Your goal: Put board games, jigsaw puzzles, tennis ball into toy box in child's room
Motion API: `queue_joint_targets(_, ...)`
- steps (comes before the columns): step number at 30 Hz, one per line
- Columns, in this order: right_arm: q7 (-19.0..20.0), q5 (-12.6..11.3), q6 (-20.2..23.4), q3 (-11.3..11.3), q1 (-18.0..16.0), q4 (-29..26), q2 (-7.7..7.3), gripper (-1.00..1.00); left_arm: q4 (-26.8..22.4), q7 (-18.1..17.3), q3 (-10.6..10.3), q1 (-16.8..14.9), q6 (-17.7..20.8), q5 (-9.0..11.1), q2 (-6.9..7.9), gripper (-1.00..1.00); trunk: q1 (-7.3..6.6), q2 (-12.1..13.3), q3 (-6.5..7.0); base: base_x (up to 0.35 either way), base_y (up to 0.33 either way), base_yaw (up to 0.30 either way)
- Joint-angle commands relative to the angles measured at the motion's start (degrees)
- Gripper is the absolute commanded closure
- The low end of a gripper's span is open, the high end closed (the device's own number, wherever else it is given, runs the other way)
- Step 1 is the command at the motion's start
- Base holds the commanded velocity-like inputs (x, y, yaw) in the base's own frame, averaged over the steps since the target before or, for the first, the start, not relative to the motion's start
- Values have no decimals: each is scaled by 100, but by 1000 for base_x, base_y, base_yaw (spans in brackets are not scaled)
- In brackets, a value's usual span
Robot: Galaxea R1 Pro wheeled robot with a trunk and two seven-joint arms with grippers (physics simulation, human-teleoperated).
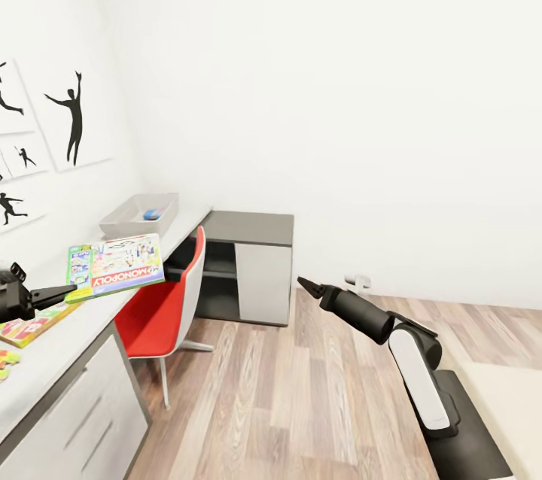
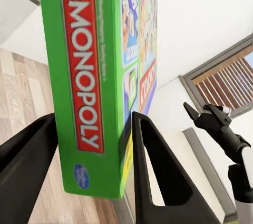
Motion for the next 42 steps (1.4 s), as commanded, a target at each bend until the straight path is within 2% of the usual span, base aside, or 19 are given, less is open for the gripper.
queue_joint_targets(1,9,2,20,0,-5,-3,-1,-100,-1,-22,0,-5,57,12,1,100,4,-5,-6,330,29,14)
queue_joint_targets(12,8,8,18,8,-5,-4,3,-100,-1,-22,-6,-4,57,6,-7,100,4,-5,21,326,-89,193)
queue_joint_targets(21,8,9,13,16,-5,-4,2,-100,-1,-22,-7,-4,54,2,-15,100,4,-5,22,298,-167,18)
queue_joint_targets(34,8,17,6,27,-5,-4,6,-100,-1,-22,-6,-4,52,-7,-39,100,4,-5,23,318,-16,3)
queue_joint_targets(42,8,19,6,34,-5,-4,6,-100,-1,-22,-11,-4,49,-18,-57,100,4,-5,53,328,0,195)
